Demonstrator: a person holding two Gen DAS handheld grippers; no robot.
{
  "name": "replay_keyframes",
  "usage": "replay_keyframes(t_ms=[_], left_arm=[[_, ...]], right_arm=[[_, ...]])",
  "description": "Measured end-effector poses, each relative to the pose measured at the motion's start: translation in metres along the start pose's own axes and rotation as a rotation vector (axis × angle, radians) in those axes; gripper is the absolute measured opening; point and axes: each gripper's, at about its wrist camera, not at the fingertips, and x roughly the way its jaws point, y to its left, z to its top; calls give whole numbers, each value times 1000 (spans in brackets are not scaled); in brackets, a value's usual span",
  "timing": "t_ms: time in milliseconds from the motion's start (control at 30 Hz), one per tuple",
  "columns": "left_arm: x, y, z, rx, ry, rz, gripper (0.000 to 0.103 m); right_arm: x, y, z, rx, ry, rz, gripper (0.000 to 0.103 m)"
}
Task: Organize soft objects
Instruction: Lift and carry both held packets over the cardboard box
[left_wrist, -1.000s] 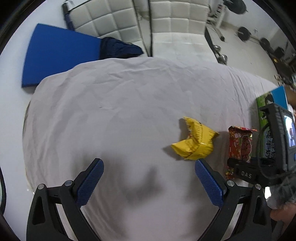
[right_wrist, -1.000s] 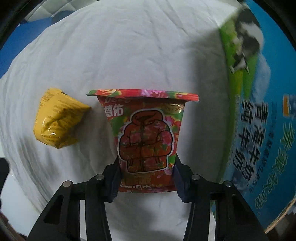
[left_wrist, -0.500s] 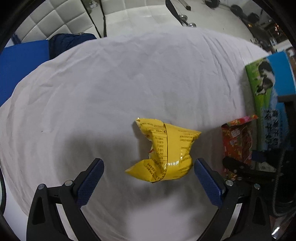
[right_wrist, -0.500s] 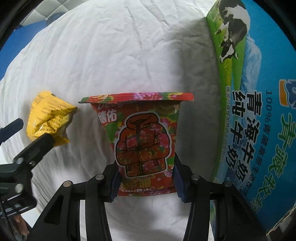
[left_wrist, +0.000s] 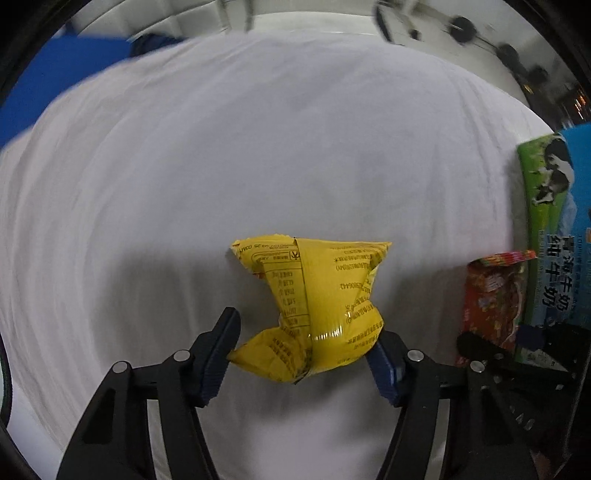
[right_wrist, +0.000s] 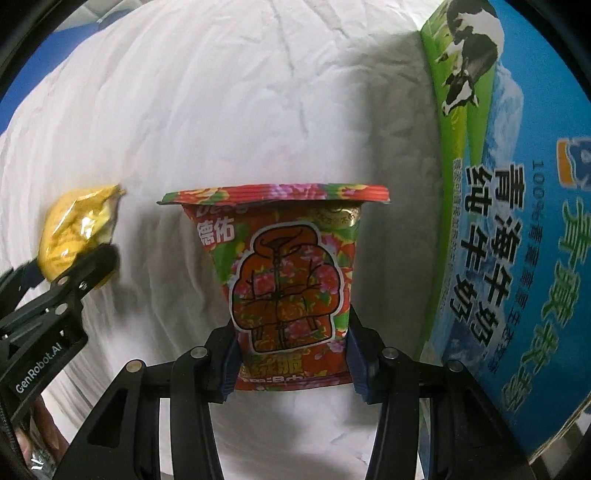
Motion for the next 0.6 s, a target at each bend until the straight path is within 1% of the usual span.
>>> replay_keyframes(t_ms=[100,200,267,300,333,467,533,600], left_arm=[[0,17,-23,-65,8,7,63],[1,33,-54,-121,24,14,63],[3,42,-69,-154,32,16,64],[5,46,-76,-166,35,13,66],[7,51,-81,-180,36,2,66],[11,63,-84,-225,40,-28,66],[11,68,-81,-232,44,-28,68],[9,71,-78,-254,47,-43,68]], right_arm=[[2,9,-11,-44,5,-23,51],[6,21,-24,-100,5,-55,51],[6,29,-30,-135,-11,-87,51],[6,33,-31,-145,-22,-100,52],[7,36,-32,-156,-27,-112,52],[6,43,-31,-156,-19,-129,53],[7,45,-29,-147,-10,-125,53],[7,45,-28,-141,-4,-115,54]])
